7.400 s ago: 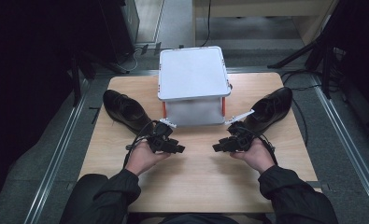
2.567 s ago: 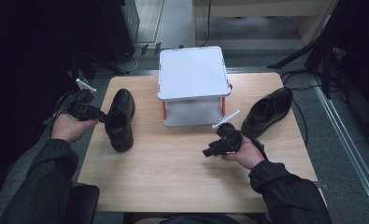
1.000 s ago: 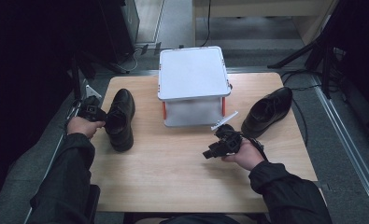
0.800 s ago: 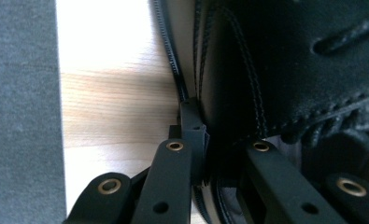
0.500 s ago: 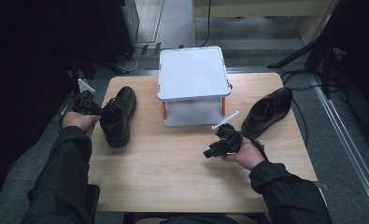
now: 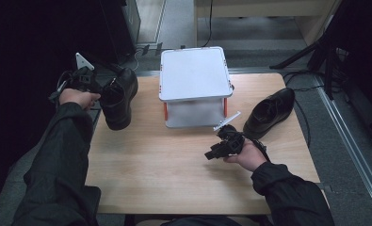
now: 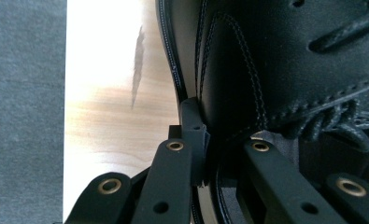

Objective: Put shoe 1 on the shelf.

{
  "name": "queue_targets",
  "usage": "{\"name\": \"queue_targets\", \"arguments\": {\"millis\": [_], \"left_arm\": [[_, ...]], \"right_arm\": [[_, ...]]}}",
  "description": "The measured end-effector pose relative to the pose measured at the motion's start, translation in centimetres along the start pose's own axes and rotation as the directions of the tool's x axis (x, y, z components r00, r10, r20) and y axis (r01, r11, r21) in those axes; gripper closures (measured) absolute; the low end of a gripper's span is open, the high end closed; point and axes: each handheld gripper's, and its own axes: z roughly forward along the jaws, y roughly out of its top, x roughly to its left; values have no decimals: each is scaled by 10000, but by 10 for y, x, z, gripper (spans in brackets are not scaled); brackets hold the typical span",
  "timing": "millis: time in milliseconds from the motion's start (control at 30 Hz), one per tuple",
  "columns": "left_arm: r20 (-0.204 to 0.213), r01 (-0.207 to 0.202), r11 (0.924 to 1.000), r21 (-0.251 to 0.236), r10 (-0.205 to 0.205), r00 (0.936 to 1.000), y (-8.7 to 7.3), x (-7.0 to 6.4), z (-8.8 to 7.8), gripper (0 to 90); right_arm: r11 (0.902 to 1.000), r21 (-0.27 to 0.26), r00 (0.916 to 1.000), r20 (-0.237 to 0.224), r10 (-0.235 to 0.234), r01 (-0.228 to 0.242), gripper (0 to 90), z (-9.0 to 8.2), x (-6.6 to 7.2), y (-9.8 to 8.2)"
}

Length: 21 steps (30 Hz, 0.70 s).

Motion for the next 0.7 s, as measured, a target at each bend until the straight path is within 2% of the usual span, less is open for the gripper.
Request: {"name": "queue_targets", "arguments": {"millis": [67,233,300,367,400,433,467,533,567,600,700], "left_arm": [[-155,-263,9995,-162,261,9995,5,-9,-7,855],[-167,-430,9987,-257,426,9990,16,-31,-23,856],[-102,-580,9978,-316,577,9983,20,-40,-29,855],[80,-536,9977,-410,540,9985,24,-50,-36,856],[219,-537,9974,-486,548,9983,28,-60,-43,855],[219,-537,9974,-486,548,9983,28,-60,-43,855],[207,-603,9969,-497,614,9979,30,-65,-46,855],[164,-731,9959,-537,741,9971,33,-78,-51,854],[239,-784,9952,-583,799,9965,36,-90,-55,854],[239,-784,9952,-583,799,9965,36,-90,-55,854],[446,-904,9941,-606,932,9946,39,-106,-58,854]], "right_arm": [[10000,34,10000,-40,56,-56,515,-1,0,0],[9999,136,10000,-54,69,-68,515,1,0,0],[9999,131,10000,-47,67,-66,515,1,1,0],[9999,127,9999,-47,95,-94,515,0,0,-1],[9999,116,9999,-27,108,-107,516,0,0,-1],[10000,81,10000,-10,45,-44,516,0,-1,-1],[10000,81,10000,-10,45,-44,516,0,-1,-1],[10000,64,10000,-15,52,-52,517,0,-1,-1],[9999,70,10000,-24,80,-80,518,0,-1,-1],[9999,70,10000,-42,78,-78,518,0,-1,-1],[9999,74,10000,-53,70,-70,518,-1,-1,-1]]}}
